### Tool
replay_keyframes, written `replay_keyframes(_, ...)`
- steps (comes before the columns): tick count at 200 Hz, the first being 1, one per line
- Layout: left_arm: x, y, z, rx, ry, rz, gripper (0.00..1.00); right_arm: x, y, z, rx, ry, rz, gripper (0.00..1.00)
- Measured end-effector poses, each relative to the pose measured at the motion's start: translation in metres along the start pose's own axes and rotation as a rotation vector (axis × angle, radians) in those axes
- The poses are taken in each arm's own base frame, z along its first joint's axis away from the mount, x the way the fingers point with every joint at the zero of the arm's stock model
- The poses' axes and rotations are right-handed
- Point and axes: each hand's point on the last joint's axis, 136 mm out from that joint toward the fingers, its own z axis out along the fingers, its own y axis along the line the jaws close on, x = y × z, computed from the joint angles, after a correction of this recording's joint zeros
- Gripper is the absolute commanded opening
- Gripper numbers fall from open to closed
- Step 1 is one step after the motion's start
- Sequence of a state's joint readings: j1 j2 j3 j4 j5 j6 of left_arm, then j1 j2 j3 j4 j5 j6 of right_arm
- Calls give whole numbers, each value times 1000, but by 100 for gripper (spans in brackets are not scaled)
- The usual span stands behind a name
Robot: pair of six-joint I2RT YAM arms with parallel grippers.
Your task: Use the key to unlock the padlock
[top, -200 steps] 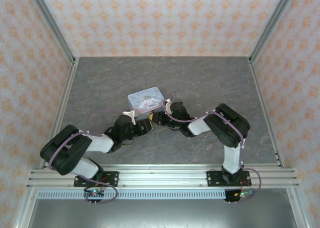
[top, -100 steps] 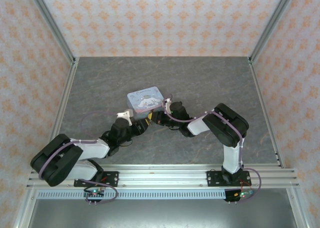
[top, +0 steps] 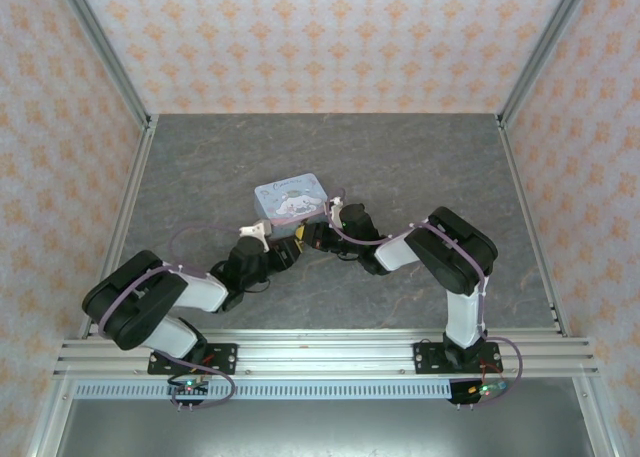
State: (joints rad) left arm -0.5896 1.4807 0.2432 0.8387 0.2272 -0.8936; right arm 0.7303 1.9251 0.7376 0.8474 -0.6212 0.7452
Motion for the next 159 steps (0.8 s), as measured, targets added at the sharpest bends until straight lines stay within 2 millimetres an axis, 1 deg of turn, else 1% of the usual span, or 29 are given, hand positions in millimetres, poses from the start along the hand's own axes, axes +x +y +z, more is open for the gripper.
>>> replay_keyframes(76,-1,-1,11,1,4,-5,33,0,-2,1,2,-3,8,0)
replay_keyframes(96,6,4,13,-15,28,-6,25,10,-15,3,35,29,69,0)
replay_keyframes(105,8,4,14,-18,35,-5,21,11,-15,3,33,35,74,0)
replay_keyframes(117,7,1,16,-11,38,-3,21,11,-15,3,32,34,82,0)
replay_keyframes(159,8,1,16,-11,46,-2,21,10,-15,3,32,33,93,0)
